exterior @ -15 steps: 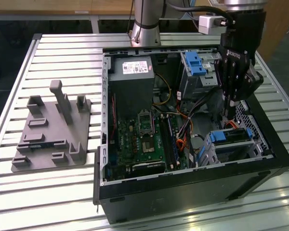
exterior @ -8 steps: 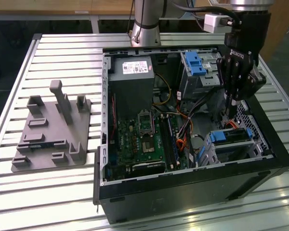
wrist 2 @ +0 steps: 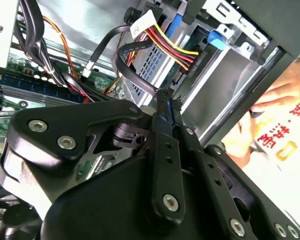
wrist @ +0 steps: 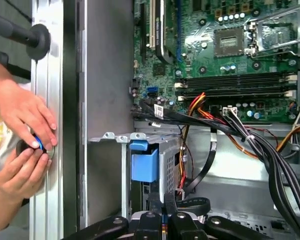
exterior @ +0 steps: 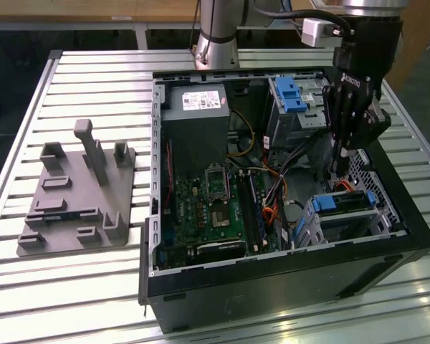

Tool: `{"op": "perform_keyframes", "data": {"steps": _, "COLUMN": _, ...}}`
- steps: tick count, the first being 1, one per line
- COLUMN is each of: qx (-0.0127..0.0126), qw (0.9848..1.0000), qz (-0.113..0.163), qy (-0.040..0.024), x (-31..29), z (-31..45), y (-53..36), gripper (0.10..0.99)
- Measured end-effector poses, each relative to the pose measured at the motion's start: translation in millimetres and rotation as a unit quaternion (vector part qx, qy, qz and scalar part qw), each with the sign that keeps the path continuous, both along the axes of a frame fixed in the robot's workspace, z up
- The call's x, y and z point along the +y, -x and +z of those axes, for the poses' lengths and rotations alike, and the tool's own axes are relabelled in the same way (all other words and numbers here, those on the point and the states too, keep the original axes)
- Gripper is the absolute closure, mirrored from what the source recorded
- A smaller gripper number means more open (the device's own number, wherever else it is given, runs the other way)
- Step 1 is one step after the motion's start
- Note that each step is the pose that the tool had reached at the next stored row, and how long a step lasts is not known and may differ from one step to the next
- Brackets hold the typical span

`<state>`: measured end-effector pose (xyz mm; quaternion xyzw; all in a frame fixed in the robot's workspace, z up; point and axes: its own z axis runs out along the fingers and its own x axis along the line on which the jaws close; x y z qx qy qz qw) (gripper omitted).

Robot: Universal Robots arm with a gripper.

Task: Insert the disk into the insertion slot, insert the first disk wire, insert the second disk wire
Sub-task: 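Insert the second disk wire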

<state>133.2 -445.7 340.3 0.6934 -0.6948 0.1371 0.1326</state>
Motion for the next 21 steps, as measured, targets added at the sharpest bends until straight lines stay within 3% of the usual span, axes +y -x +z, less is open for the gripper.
{"op": "perform_keyframes", "data": {"steps": 5, "qx": 0.0005, "qw": 0.9999, "qz": -0.002, "qy": -0.0141, "x": -0.1, "z": -0.5, "y": -4.5, "gripper": 0.941}}
{"op": "perform_keyframes", "data": {"steps": 11, "qx": 0.0046, "qw": 0.9996, "qz": -0.002, "qy": -0.0262, "x": -2.2, "z": -0.7, "y": -13.1, "gripper": 0.941}}
{"op": "perform_keyframes", "data": {"steps": 15, "qx": 0.0053, "qw": 0.9995, "qz": -0.003, "qy": -0.0315, "x": -7.9, "z": -1.2, "y": -13.4, "gripper": 0.941}}
{"op": "perform_keyframes", "data": {"steps": 21, "qx": 0.0053, "qw": 0.9986, "qz": -0.002, "qy": -0.052, "x": -19.1, "z": -2.4, "y": -13.4, "gripper": 0.941}}
